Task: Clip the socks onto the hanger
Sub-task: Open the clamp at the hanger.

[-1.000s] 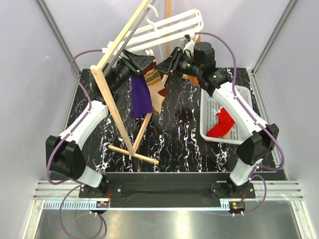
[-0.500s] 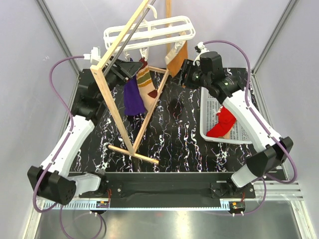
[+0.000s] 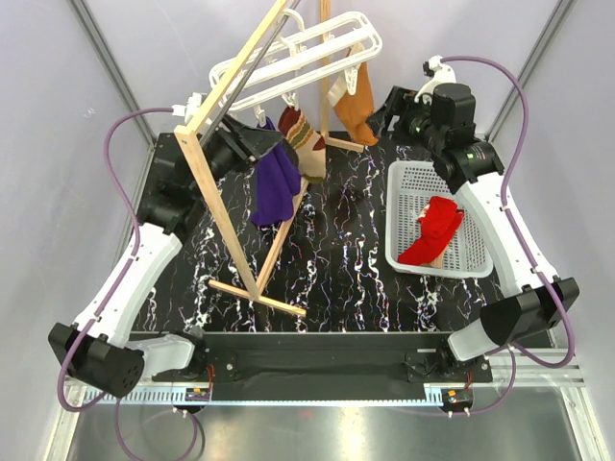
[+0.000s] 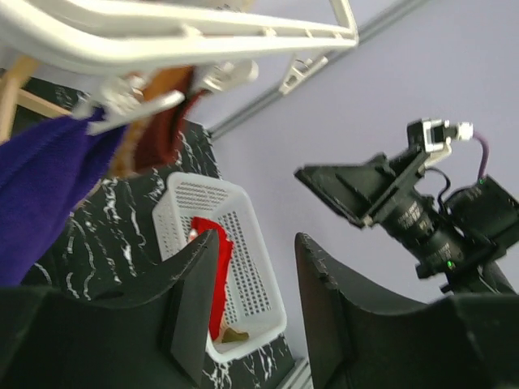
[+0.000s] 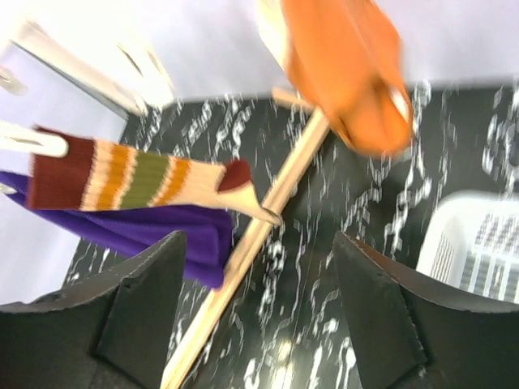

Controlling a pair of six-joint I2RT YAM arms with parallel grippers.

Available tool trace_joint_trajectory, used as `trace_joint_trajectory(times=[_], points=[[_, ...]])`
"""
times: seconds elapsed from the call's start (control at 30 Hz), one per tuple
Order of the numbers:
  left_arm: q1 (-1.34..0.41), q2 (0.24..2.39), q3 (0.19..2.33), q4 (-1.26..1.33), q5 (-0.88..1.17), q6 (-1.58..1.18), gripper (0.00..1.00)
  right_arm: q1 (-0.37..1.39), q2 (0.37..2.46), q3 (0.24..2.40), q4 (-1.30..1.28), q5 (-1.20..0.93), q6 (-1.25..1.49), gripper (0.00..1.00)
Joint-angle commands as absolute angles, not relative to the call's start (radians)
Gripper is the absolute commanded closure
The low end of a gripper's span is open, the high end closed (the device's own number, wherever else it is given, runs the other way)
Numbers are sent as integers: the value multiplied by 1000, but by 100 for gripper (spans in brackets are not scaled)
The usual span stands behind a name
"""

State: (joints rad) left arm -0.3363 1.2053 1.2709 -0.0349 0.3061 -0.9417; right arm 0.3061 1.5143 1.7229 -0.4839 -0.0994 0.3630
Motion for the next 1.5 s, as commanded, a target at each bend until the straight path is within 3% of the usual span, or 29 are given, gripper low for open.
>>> trace_joint_trajectory(times=[0.0, 0.1, 0.27, 0.47, 0.8, 1.03, 1.17, 1.27, 1.33, 1.47], points=[[-412, 1224, 1335, 28, 341, -919, 53, 313, 1515, 1747, -267, -153, 241, 19], [-445, 1247, 1341, 78, 344, -934, 54, 307, 1543, 1758, -172, -210, 171, 14], [-476, 1305, 1377, 104, 336, -937, 54, 307, 1594, 1786, -69, -316, 111, 13], [-495, 1368, 1422, 159, 351, -954, 54, 307, 1666, 1819, -9, -341, 117, 27], [-495, 1419, 1443, 192, 351, -910, 54, 307, 1707, 1807, 97, -376, 126, 32], [-468, 1448, 1447, 227, 376, -942, 54, 307, 1735, 1816, 118, -410, 198, 51], [-428, 1436, 1433, 244, 388, -950, 54, 311, 1733, 1822, 127, -455, 247, 74], [-405, 1424, 1416, 262, 394, -954, 54, 327, 1721, 1816, 129, -480, 268, 83], [-397, 1416, 1401, 288, 408, -957, 54, 345, 1706, 1804, 118, -482, 275, 94], [-376, 1414, 1378, 374, 455, -989, 53, 385, 1677, 1778, 55, -463, 278, 100]])
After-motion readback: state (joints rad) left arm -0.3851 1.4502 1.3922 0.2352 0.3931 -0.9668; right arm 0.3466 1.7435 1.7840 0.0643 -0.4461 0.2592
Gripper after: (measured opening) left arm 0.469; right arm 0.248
